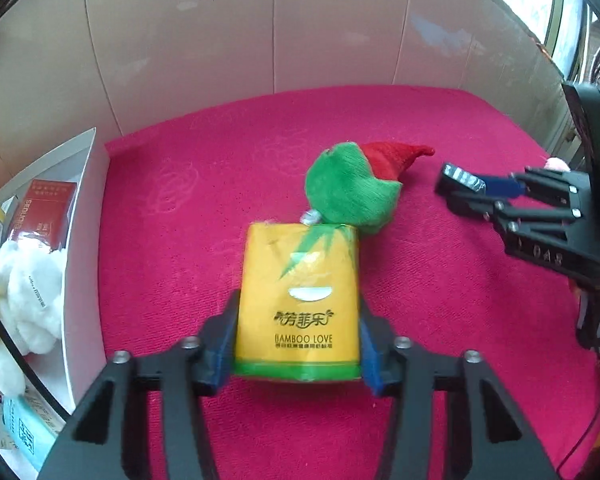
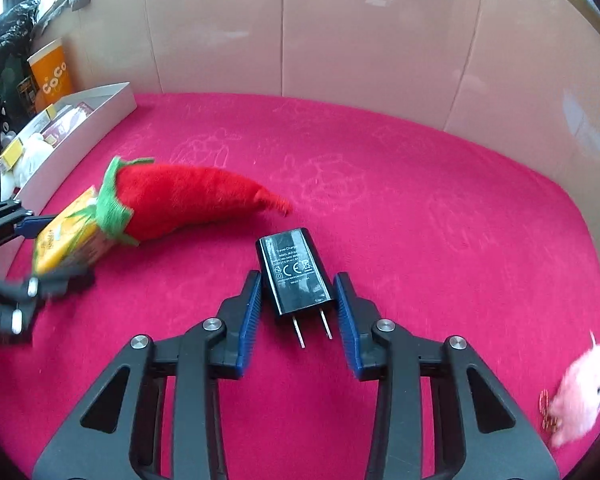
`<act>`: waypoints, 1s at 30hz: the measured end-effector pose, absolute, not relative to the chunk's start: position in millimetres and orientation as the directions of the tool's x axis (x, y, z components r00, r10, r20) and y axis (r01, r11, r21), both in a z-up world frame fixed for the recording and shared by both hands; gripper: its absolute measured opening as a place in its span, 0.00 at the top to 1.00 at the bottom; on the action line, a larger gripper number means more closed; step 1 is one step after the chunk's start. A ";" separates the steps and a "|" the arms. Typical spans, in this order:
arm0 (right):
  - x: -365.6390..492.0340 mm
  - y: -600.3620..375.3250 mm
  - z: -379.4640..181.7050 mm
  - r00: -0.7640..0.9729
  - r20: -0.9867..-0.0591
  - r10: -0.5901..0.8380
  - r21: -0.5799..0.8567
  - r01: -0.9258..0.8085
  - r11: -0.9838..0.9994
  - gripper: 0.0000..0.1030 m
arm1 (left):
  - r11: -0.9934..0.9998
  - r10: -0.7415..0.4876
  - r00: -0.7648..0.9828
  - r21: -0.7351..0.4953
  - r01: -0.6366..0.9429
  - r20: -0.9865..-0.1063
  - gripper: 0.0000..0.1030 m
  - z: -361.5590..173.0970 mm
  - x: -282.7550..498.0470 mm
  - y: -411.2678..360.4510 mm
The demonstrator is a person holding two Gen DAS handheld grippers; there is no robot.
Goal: Organize objects
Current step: 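Grasp the yellow Bamboo Love tissue pack with the left gripper while the right gripper grasps the black charger, then carry the tissue pack and black charger over the white tray with both grippers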
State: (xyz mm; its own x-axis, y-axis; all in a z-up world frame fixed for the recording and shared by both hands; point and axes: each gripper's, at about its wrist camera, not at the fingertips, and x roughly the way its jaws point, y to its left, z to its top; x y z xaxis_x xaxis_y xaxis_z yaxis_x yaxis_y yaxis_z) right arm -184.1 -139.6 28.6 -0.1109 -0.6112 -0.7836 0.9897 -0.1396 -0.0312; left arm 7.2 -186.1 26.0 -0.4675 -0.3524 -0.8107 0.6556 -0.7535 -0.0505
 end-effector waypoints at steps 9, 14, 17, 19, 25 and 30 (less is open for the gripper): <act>-167.9 -81.5 35.1 -0.142 -0.737 -0.661 0.061 0.960 -0.275 0.66 | -0.794 -0.358 -0.586 -0.094 0.601 -0.727 0.53 51.0 32.3 -144.7; -151.1 -38.7 53.4 -0.148 -0.673 -0.725 0.173 0.921 -0.348 0.66 | -0.807 -0.373 -0.633 -0.100 0.582 -0.679 0.53 72.4 42.5 -125.3; -139.4 -17.0 70.3 -0.155 -0.621 -0.768 0.212 0.910 -0.355 0.66 | -0.816 -0.380 -0.653 -0.095 0.570 -0.655 0.53 83.2 44.0 -121.9; -131.0 -8.0 82.4 -0.146 -0.587 -0.796 0.240 0.908 -0.343 0.66 | -0.822 -0.380 -0.665 -0.095 0.562 -0.643 0.53 88.6 49.1 -119.6; -101.5 -12.0 101.5 -0.137 -0.554 -0.821 0.226 0.925 -0.306 0.66 | -0.820 -0.395 -0.687 -0.102 0.563 -0.610 0.53 102.3 65.2 -116.9; -86.2 -9.7 112.6 -0.122 -0.538 -0.834 0.227 0.932 -0.282 0.66 | -0.809 -0.414 -0.692 -0.110 0.578 -0.591 0.53 110.1 80.3 -114.6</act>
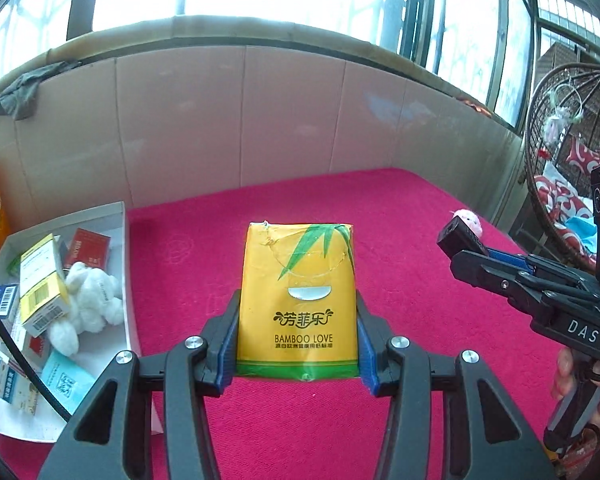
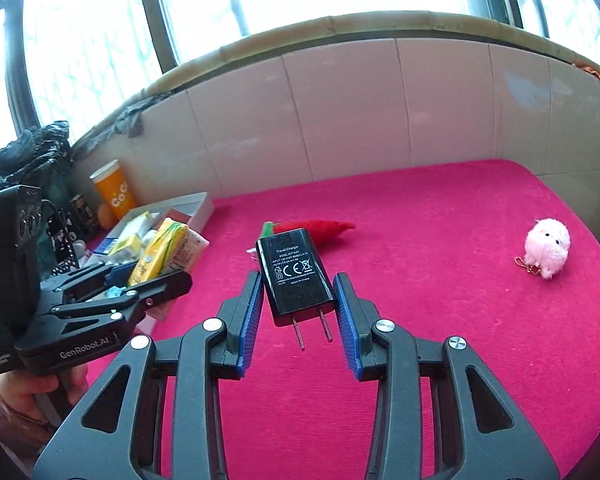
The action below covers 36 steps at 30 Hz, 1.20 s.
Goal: Organize objects
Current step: 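Carry the tissue pack and black charger over the white tray with both grippers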
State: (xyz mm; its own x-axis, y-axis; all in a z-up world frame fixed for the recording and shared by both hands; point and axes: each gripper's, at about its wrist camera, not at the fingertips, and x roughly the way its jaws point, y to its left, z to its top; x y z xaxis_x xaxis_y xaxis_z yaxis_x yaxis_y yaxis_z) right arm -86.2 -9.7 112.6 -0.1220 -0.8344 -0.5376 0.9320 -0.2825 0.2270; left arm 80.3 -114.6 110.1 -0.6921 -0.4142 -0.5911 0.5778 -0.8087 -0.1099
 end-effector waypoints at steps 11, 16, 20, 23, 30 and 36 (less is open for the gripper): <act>-53.0 -21.7 124.2 -0.080 -0.530 -0.844 0.227 0.946 -0.232 0.66 | -0.789 -0.458 -0.700 -0.113 0.604 -0.548 0.53 118.6 106.8 -113.9; -40.4 -30.7 124.5 -0.057 -0.539 -0.840 0.225 0.952 -0.209 0.66 | -0.778 -0.483 -0.704 -0.114 0.618 -0.521 0.53 125.0 120.1 -115.8; -30.3 -39.5 124.9 -0.035 -0.546 -0.837 0.231 0.954 -0.191 0.66 | -0.763 -0.503 -0.706 -0.128 0.634 -0.498 0.53 130.4 132.7 -120.3; -21.1 -45.1 126.3 -0.022 -0.548 -0.836 0.229 0.957 -0.176 0.66 | -0.749 -0.522 -0.704 -0.136 0.648 -0.482 0.53 132.7 144.7 -124.9; 0.7 -60.4 132.2 0.006 -0.549 -0.836 0.217 0.967 -0.136 0.66 | -0.708 -0.559 -0.692 -0.170 0.685 -0.457 0.53 136.6 173.2 -139.9; 23.4 -79.4 139.1 0.034 -0.547 -0.836 0.190 0.978 -0.085 0.66 | -0.655 -0.606 -0.669 -0.206 0.727 -0.430 0.53 141.8 205.7 -159.2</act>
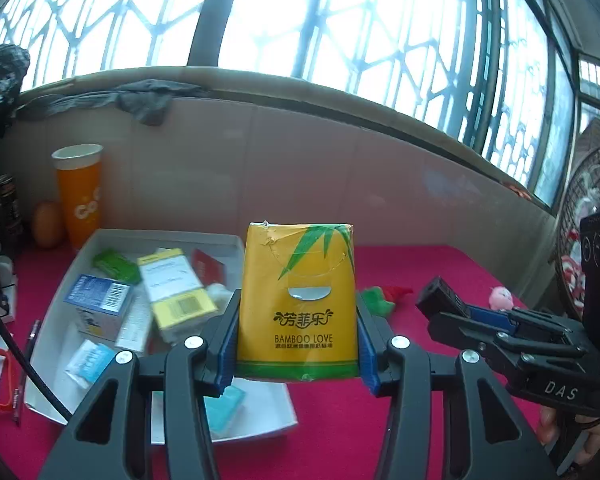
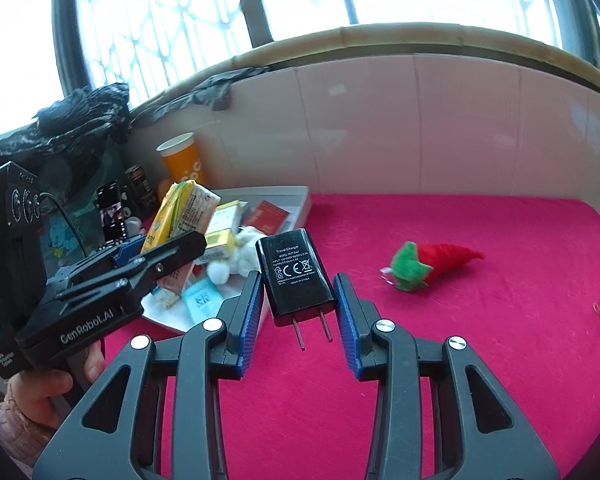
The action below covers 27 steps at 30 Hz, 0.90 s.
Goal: Organize objects
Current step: 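Carry the tissue pack and black charger over the white tray with both grippers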
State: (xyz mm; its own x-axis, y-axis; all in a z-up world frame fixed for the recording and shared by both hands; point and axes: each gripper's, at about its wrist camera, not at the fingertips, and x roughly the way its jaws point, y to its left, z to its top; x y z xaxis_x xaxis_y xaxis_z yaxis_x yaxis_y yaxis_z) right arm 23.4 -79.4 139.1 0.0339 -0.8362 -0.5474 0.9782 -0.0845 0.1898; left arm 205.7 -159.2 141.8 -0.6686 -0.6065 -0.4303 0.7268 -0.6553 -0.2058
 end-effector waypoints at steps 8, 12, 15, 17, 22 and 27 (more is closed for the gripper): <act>62.0 -115.1 143.2 0.085 -0.565 -0.821 0.155 0.988 -0.005 0.66 | -0.512 -0.717 -0.567 -0.245 0.823 -0.407 0.53 147.8 274.6 -201.8; 83.5 -133.4 140.0 0.121 -0.581 -0.805 0.151 0.988 0.039 0.66 | -0.427 -0.761 -0.485 -0.229 0.875 -0.431 0.53 143.3 309.0 -229.4; 101.5 -147.2 134.5 0.150 -0.598 -0.787 0.149 0.986 0.075 0.66 | -0.400 -0.767 -0.449 -0.206 0.893 -0.459 0.52 140.3 321.4 -249.2; 114.1 -156.6 129.2 0.165 -0.610 -0.775 0.142 0.985 0.097 0.66 | -0.400 -0.765 -0.431 -0.170 0.900 -0.479 0.52 140.1 319.0 -265.8; 140.1 -180.3 109.5 0.192 -0.652 -0.734 0.128 0.981 0.143 0.66 | -0.438 -0.730 -0.437 -0.131 0.889 -0.526 0.52 140.0 297.0 -305.9; 157.2 -204.6 85.2 0.178 -0.688 -0.704 0.099 0.983 0.153 0.66 | -0.455 -0.688 -0.432 -0.118 0.883 -0.583 0.52 130.7 271.0 -336.1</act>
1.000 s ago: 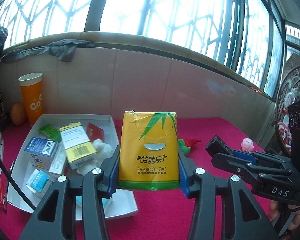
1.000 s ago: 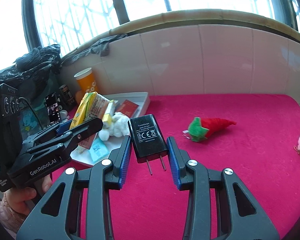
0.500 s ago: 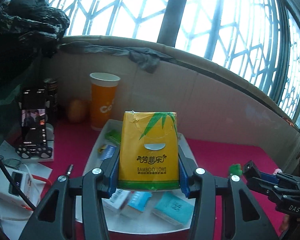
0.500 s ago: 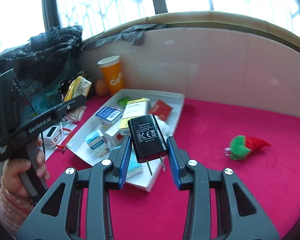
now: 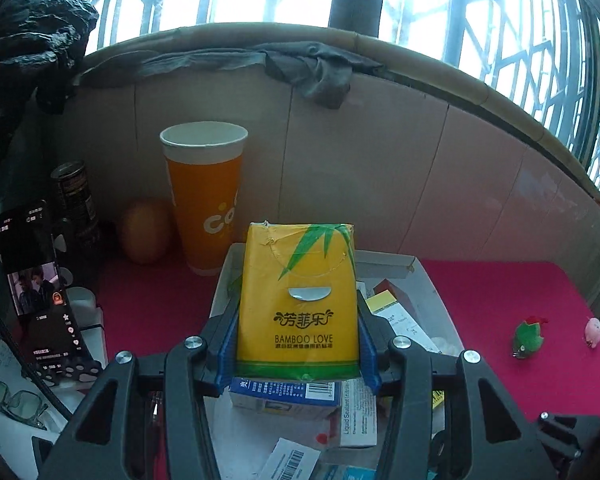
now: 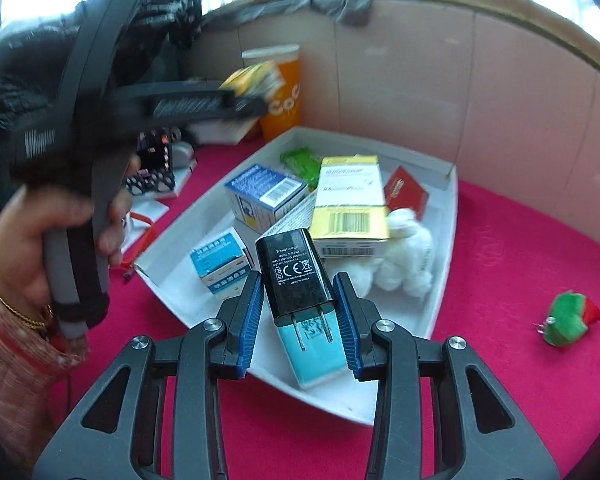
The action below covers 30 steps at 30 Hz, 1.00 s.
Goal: Organize objects
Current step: 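Carry the tissue pack and black charger over the white tray with both grippers, then open the left gripper over the tray while the right gripper releases the charger, then move both open grippers back toward the plush elf hat and pink pig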
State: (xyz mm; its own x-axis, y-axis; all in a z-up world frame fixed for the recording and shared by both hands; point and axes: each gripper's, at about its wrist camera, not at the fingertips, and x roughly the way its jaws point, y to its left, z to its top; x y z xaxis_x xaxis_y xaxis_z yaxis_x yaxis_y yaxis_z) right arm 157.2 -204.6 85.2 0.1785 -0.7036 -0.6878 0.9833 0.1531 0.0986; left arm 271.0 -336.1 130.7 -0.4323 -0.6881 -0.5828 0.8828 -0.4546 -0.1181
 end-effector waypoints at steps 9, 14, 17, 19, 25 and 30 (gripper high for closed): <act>160.0 -207.9 64.5 0.126 -0.679 -0.723 0.058 0.991 0.118 0.32 | -0.362 -0.733 -0.351 -0.103 0.927 -0.583 0.00 119.9 270.2 -331.2; 149.8 -189.1 71.8 0.083 -0.640 -0.764 0.037 0.996 0.078 0.10 | -0.339 -0.745 -0.357 -0.142 0.930 -0.564 0.00 129.6 275.0 -315.6; 138.4 -178.6 73.6 0.080 -0.627 -0.775 0.060 0.997 0.055 0.10 | -0.363 -0.748 -0.373 -0.131 0.922 -0.549 0.00 140.2 270.0 -302.3; 127.1 -170.5 74.7 0.073 -0.622 -0.779 0.080 0.996 0.029 0.10 | -0.379 -0.751 -0.382 -0.123 0.917 -0.538 0.00 147.0 266.0 -292.8; 92.1 -148.7 77.4 0.044 -0.614 -0.788 0.152 0.986 -0.064 0.10 | -0.457 -0.727 -0.449 -0.121 0.881 -0.520 0.00 159.1 237.8 -256.6; 51.8 -121.6 82.5 -0.001 -0.598 -0.801 0.202 0.967 -0.153 0.10 | -0.561 -0.676 -0.517 -0.090 0.823 -0.525 0.00 158.0 198.6 -222.1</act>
